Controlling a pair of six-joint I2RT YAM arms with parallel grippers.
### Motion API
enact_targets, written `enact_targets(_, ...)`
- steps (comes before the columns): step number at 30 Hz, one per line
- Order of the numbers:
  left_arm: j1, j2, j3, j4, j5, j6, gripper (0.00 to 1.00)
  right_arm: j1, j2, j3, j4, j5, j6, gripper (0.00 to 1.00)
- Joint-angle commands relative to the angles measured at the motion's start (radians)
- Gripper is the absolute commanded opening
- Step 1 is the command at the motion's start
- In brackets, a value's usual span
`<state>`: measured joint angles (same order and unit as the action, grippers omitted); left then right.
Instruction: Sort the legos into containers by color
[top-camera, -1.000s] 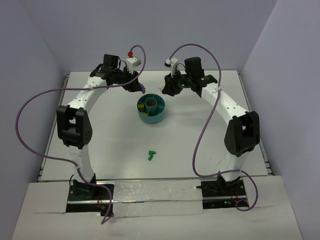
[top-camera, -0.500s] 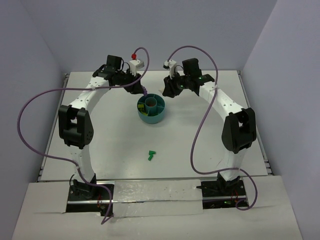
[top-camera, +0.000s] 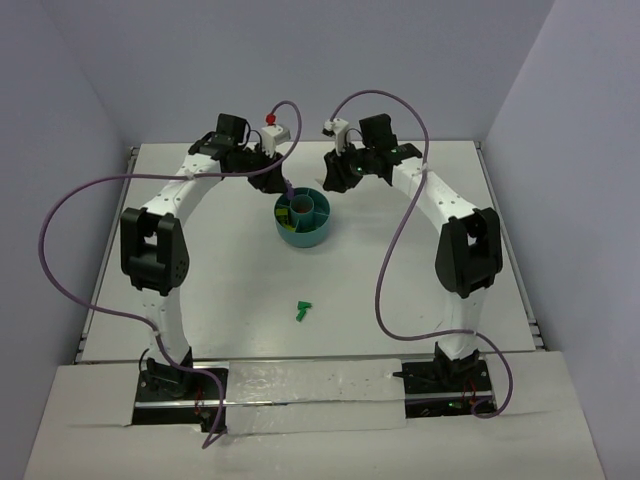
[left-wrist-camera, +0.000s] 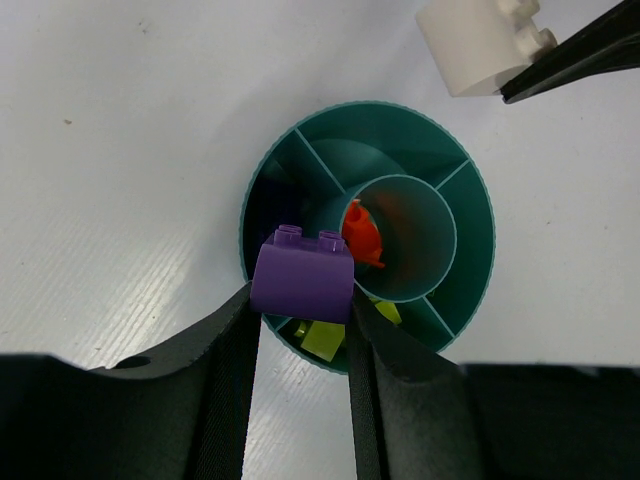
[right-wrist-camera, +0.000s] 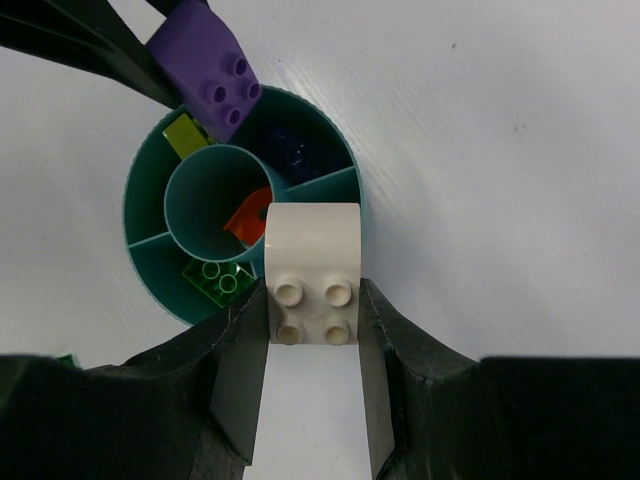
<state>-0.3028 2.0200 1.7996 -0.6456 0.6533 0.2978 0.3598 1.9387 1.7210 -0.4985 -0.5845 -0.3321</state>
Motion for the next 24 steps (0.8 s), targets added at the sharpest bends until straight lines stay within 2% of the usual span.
enact_targets(1, -0.012, 0.008, 0.034, -0.012, -0.02, 0.014, 0.35, 0.004, 0.035, 0.074, -0.033, 0.009, -0.013, 0.0)
enact_targets(7, -0.013, 0.008, 0.04, -0.014, -0.024, 0.02, 0.48, 0.008, 0.055, 0.082, -0.041, 0.003, -0.031, 0.0)
enact_targets(11, -0.013, 0.001, 0.043, -0.01, -0.024, 0.021, 0.65, 0.015, 0.075, 0.104, -0.065, 0.003, -0.049, 0.0)
enact_targets(15, -0.013, -0.027, 0.04, 0.021, -0.023, 0.011, 0.7, 0.018, 0.087, 0.114, -0.077, -0.004, -0.063, 0.0)
enact_targets(24, 0.007, -0.104, 0.035, 0.103, -0.012, -0.061, 0.72, 0.045, 0.108, 0.131, -0.124, 0.007, -0.091, 0.0)
